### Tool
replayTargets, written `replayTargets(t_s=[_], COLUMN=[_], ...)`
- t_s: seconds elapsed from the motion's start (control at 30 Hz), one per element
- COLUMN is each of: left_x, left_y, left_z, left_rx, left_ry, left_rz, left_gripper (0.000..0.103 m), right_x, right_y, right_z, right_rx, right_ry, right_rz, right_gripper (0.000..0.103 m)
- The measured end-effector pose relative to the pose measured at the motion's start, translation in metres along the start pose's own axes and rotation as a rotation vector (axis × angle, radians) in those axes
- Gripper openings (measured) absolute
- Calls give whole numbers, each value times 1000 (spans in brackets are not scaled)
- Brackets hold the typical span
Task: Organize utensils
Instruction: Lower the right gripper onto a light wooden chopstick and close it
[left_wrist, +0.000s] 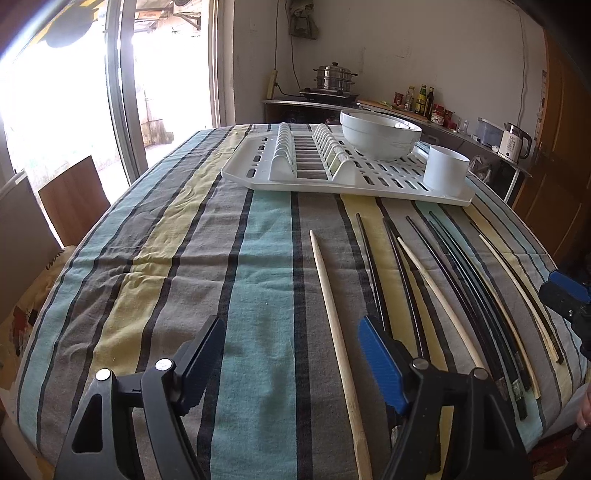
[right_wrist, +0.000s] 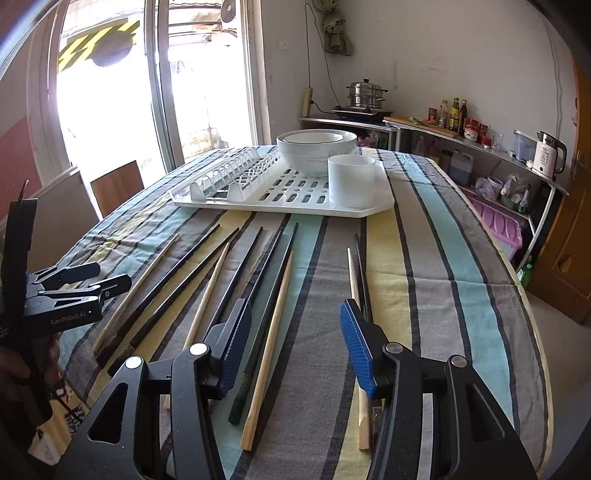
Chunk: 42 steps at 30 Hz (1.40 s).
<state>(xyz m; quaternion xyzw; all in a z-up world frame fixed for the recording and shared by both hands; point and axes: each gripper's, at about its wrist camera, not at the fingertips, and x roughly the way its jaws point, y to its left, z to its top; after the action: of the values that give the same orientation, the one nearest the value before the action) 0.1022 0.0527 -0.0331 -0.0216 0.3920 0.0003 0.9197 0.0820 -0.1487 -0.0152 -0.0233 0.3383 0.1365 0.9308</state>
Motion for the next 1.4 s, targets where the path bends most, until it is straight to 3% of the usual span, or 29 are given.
replayTargets(t_s=[0.27, 0.93, 1.27, 1.4], left_x=[29, 51, 59, 63], left_y=[-3, -10, -22, -25], left_z=[17, 43, 53, 58], left_rx=[32, 66, 115, 136], left_ry=[68, 101, 109, 127], left_rz=[7, -14, -17, -25], left_gripper=[57, 50, 26, 24], right_x=[45, 87, 98, 103], right_y=[-3, 7, 5, 5], right_z=[11, 34, 46, 50], right_rx=[-3, -62, -64, -72], right_ry=[128, 255, 287, 309], right_rz=[-1, 3, 5, 22], right_gripper=[26, 22, 15, 15])
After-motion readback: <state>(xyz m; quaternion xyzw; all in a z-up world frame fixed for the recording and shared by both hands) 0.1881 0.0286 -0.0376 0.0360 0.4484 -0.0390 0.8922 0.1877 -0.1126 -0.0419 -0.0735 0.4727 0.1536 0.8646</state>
